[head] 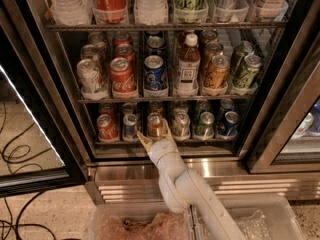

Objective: Pick orange can from bottom shelf of fridge

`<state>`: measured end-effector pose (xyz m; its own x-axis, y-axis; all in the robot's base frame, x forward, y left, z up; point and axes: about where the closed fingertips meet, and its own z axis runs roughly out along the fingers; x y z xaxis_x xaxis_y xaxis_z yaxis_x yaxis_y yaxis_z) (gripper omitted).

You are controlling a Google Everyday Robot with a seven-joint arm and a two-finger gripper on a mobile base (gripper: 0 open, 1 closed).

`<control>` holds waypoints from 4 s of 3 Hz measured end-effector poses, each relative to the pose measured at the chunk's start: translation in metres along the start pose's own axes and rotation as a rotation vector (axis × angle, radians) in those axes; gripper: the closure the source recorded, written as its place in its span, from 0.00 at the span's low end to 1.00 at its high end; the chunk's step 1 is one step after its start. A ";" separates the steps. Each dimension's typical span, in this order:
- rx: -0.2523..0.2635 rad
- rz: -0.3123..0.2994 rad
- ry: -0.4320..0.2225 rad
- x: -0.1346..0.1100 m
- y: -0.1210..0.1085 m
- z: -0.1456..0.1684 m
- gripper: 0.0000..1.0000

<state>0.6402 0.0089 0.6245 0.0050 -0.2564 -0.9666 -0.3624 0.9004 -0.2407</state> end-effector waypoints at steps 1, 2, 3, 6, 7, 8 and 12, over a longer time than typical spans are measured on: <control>0.011 0.006 0.021 0.004 -0.002 0.011 0.51; 0.011 0.006 0.021 0.004 -0.002 0.011 0.33; 0.011 0.006 0.021 0.004 -0.002 0.011 0.39; 0.011 0.006 0.021 0.004 -0.002 0.011 0.59; 0.013 0.025 0.013 0.011 -0.001 -0.006 0.65; 0.013 0.025 0.013 0.011 -0.001 -0.006 0.63; 0.010 0.007 0.021 0.004 -0.003 0.017 0.00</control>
Offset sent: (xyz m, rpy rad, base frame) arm 0.0103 0.0008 -0.0040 -0.0014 0.0163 -0.0152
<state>0.6569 0.0113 0.6201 -0.0167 -0.2570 -0.9663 -0.3534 0.9055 -0.2347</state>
